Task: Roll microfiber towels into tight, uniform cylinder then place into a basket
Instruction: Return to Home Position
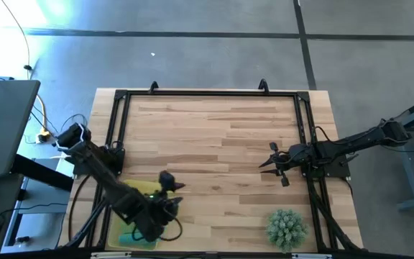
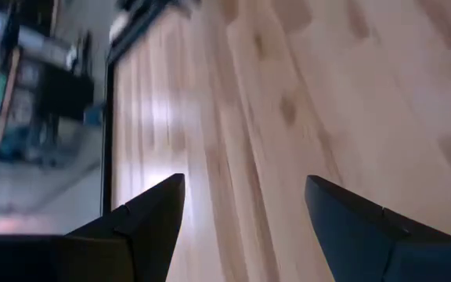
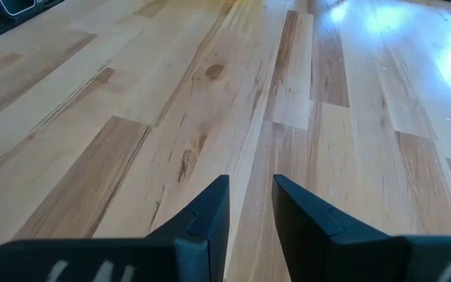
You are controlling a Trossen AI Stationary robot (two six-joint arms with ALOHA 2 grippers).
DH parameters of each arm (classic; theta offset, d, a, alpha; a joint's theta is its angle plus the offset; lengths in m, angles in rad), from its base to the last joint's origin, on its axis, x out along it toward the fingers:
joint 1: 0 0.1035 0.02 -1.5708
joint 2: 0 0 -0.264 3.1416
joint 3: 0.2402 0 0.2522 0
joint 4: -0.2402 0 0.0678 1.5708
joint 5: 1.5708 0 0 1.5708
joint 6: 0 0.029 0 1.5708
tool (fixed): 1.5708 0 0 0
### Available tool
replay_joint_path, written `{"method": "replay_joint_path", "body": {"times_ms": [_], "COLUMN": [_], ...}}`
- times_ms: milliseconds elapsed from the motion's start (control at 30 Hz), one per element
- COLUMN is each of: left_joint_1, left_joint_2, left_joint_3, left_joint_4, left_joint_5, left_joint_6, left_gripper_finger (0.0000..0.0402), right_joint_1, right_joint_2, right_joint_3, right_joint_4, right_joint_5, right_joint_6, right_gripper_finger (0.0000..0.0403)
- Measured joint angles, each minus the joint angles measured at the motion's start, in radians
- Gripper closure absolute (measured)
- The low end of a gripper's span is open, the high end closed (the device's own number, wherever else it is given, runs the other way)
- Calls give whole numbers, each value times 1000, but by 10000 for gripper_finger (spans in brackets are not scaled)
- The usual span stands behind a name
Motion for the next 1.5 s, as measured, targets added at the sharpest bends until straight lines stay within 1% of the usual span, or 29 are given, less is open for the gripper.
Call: {"method": "replay_joint_path", "body": {"times_ms": [33, 133, 233, 333, 400, 433, 467, 500, 567, 667, 700, 733, 767, 800, 900, 1033, 1100, 1167, 1300, 1500], "left_joint_1": [17, 65, 101, 136, 157, 167, 177, 186, 202, 210, 212, 215, 218, 223, 240, 249, 249, 249, 254, 269], "left_joint_2": [0, 1, 4, -25, -85, -121, -163, -204, -291, -451, -508, -568, -623, -677, -832, -984, -1035, -1062, -1083, -1084], "left_joint_3": [0, 0, 0, -9, -40, -65, -98, -134, -212, -344, -392, -444, -496, -547, -717, -953, -1057, -1138, -1240, -1295], "left_joint_4": [55, 196, 288, 315, 332, 341, 344, 337, 344, 343, 353, 373, 411, 460, 631, 912, 1049, 1173, 1360, 1456], "left_joint_5": [12, 102, 219, 341, 380, 379, 365, 327, 190, -60, -109, -121, -104, -62, 115, 311, 367, 395, 390, 380], "left_joint_6": [72, 257, 373, 428, 430, 421, 406, 377, 286, 129, 79, 37, 9, -3, -13, -37, -37, -31, 25, 0], "left_gripper_finger": [147, 147, 147, 147, 147, 147, 147, 147, 147, 147, 147, 147, 147, 147, 147, 147, 147, 147, 147, 147], "right_joint_1": [0, 0, 0, 0, 0, 0, 0, 0, 0, 0, 0, 0, 0, 0, 0, 0, 0, 0, 0, 0], "right_joint_2": [0, 0, 0, 0, 0, 0, 0, 0, 0, 0, 0, 1, 1, 1, 1, 1, 1, 1, 1, 1], "right_joint_3": [0, 0, 0, 0, 0, 0, 0, 0, 0, 0, 0, 0, 0, 0, 0, 0, 0, 0, 0, 0], "right_joint_4": [0, 0, 0, 0, -1, -2, -3, -7, -14, -18, -19, -19, -21, -26, -26, -27, -29, -36, -42, -43], "right_joint_5": [0, 0, 0, 0, 0, 0, 0, 0, 0, 0, 0, 0, 0, 0, 0, 0, 0, 0, 0, 0], "right_joint_6": [0, -4, 0, -4, -2, 0, -1, -4, -4, -1, -4, -5, -4, -3, -1, -3, -1, -5, 0, 0], "right_gripper_finger": [314, 314, 314, 314, 314, 314, 314, 314, 314, 314, 314, 314, 314, 314, 314, 314, 314, 314, 314, 314]}}
